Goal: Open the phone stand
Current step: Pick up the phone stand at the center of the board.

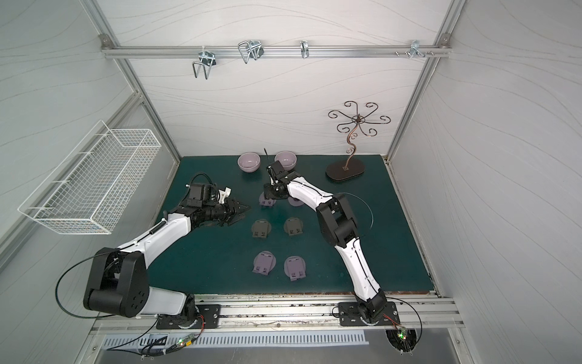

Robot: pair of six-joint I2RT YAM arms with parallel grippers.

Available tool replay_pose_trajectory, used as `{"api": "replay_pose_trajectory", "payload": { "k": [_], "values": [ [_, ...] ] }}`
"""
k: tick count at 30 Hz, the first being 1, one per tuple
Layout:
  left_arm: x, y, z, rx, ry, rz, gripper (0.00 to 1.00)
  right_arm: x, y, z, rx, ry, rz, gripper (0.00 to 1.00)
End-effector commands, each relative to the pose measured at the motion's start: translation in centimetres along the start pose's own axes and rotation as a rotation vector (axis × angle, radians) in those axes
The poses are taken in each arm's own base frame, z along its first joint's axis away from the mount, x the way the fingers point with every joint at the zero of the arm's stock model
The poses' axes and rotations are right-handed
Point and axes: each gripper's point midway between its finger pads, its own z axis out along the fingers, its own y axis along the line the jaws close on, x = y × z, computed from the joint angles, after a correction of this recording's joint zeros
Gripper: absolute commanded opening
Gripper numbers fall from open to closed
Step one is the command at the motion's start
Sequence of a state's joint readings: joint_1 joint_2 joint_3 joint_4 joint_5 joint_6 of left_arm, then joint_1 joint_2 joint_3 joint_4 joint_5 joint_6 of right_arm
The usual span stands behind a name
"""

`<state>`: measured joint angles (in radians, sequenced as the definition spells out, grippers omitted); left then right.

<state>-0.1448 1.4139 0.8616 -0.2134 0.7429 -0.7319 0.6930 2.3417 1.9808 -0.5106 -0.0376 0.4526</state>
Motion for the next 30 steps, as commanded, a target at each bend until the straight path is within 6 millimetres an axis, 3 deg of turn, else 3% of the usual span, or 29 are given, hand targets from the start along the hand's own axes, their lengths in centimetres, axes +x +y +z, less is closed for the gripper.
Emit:
{"api": "replay_pose_trajectory", "payload": {
  "k": [1,20,30],
  "values": [
    [-0.1,-1.6,-0.6,0.039,-0.003,0.055,0.58,0.4,-0.8,0.9,0.018,0.026,0.038,0.6],
    [0.0,-1.3,-0.3,0.029,0.013,0.053,0.58,0.0,-0.7,3.8,-0.128,0.036,0.092,0.59],
    [0.0,-0.8,-0.1,0.02,0.018,0.047,0.58,1.0,-0.8,5.7,-0.148,0.071,0.101,0.57]
  ]
}}
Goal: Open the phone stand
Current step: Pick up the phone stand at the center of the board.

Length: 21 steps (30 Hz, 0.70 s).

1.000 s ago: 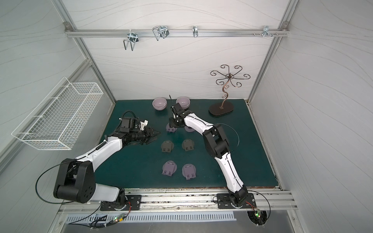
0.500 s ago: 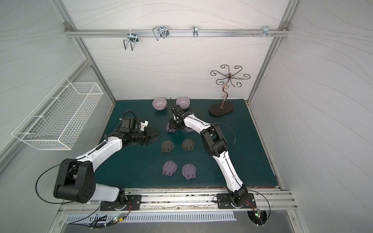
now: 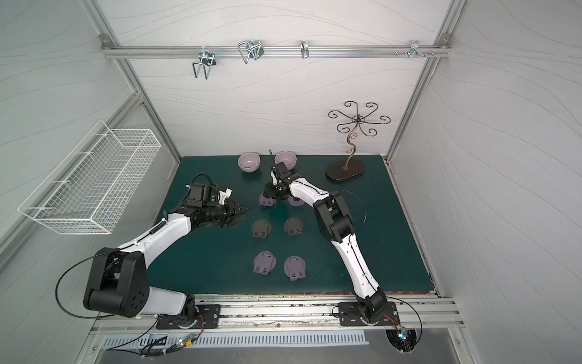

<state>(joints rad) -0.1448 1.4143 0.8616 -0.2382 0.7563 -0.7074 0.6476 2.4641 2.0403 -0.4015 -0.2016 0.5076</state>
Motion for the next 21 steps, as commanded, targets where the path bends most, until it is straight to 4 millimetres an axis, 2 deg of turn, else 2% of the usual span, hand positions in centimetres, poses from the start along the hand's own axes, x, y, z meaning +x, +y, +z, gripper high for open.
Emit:
{"api": "replay_pose_trajectory", "payload": {
  "k": [1,13,18,21],
  "values": [
    [-0.5,-1.0,-0.1,0.022,-0.004,0.039,0.58,1.7,-1.0,1.9,0.0,0.055,0.026,0.56],
    [-0.6,-0.9,-0.2,0.015,-0.008,0.04,0.58,2.8,-1.0,2.2,-0.02,0.083,0.044,0.22],
    [-0.7,-0.7,-0.4,0.015,-0.014,0.031,0.57,2.8,-0.4,2.1,-0.046,0.086,0.05,0.02],
    [-1.0,-0.6,-0.6,0.033,-0.032,-0.016,0.56,2.5,0.0,1.9,-0.068,0.086,0.06,0.0]
  ]
}}
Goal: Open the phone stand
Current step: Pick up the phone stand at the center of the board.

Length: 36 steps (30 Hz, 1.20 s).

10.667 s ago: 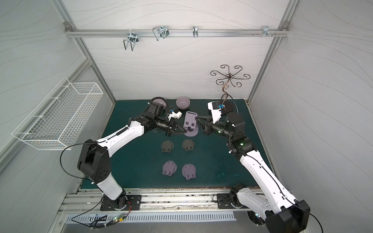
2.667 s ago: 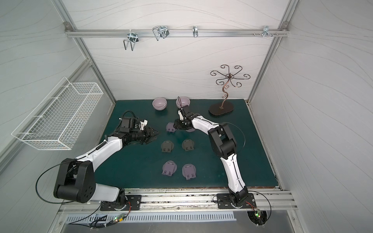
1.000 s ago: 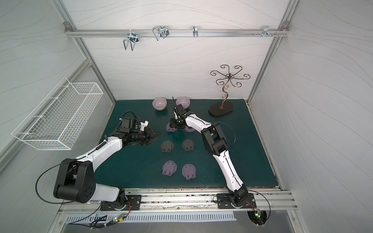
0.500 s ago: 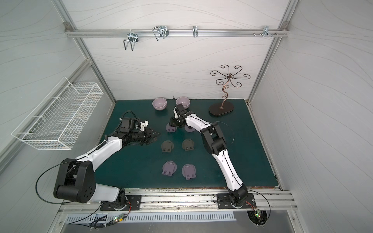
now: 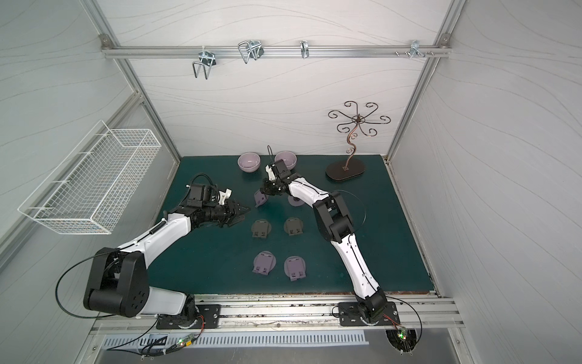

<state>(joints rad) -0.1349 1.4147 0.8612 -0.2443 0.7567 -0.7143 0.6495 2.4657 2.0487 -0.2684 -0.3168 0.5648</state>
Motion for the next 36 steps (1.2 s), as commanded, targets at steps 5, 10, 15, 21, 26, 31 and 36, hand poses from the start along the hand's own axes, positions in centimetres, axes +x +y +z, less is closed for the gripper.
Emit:
{"api": "replay_pose_trajectory", "payload": {
  "k": [5,10,15,21,26,31,36],
  "values": [
    [-1.1,-1.6,-1.4,0.097,-0.066,-0.048,0.56,3.6,-1.7,0.3,0.036,0.131,0.06,0.0],
    [-2.4,-2.9,-4.1,0.212,-0.136,-0.084,0.56,1.6,2.0,-3.8,-0.035,0.094,0.03,0.0],
    [-2.3,-4.8,-5.8,0.264,-0.154,-0.025,0.56,0.4,5.6,-9.6,-0.139,0.066,0.024,0.0],
    [-1.5,-6.2,-6.5,0.328,-0.13,0.01,0.56,0.4,8.8,-15.9,-0.211,0.054,0.0,0.0],
    [0.4,-7.4,-6.9,0.37,-0.076,0.06,0.55,0.2,10.1,-20.4,-0.295,0.041,0.023,0.0],
    [1.8,-9.4,-6.4,0.398,-0.041,0.118,0.55,-0.5,10.6,-23.6,-0.34,-0.008,0.022,0.0],
    [2.2,-11.1,-6.0,0.415,-0.034,0.151,0.55,-0.4,12.1,-26.0,-0.384,-0.068,-0.017,0.0]
  ]
}}
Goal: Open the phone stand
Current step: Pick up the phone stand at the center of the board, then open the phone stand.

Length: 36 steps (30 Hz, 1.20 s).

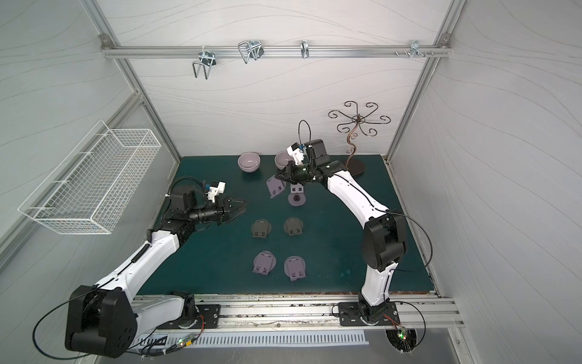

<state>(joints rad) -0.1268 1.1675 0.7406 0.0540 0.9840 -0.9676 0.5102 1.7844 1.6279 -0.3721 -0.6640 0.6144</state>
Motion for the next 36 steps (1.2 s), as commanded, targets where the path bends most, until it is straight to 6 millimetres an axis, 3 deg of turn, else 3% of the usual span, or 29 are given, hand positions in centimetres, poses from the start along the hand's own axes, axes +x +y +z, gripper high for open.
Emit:
{"api": "replay_pose_trajectory", "payload": {
  "k": [1,8,11,17,22,27,36],
  "values": [
    [-0.6,-3.4,0.2,0.071,-0.011,0.089,0.55,-0.2,4.1,-2.4,-0.114,-0.06,-0.071,0.0],
    [-0.2,-5.0,2.1,0.1,0.013,0.135,0.54,0.6,6.7,-4.8,-0.259,-0.072,-0.05,0.0],
    [-0.4,-5.2,2.8,0.125,0.003,0.139,0.46,1.1,7.2,-5.3,-0.296,-0.066,-0.025,0.0],
    [-1.1,-7.7,2.5,0.207,-0.043,0.184,0.43,2.6,7.0,-5.6,-0.326,-0.039,0.027,0.0],
    [-0.4,-9.8,2.9,0.238,-0.002,0.248,0.46,3.0,6.6,-6.1,-0.353,-0.046,0.064,0.0],
    [-0.2,-9.3,3.6,0.215,0.017,0.226,0.45,2.8,8.0,-6.8,-0.414,-0.051,0.071,0.0],
    [0.0,-9.1,4.0,0.211,0.016,0.223,0.41,3.0,8.4,-7.0,-0.459,-0.053,0.083,0.0]
  ]
}}
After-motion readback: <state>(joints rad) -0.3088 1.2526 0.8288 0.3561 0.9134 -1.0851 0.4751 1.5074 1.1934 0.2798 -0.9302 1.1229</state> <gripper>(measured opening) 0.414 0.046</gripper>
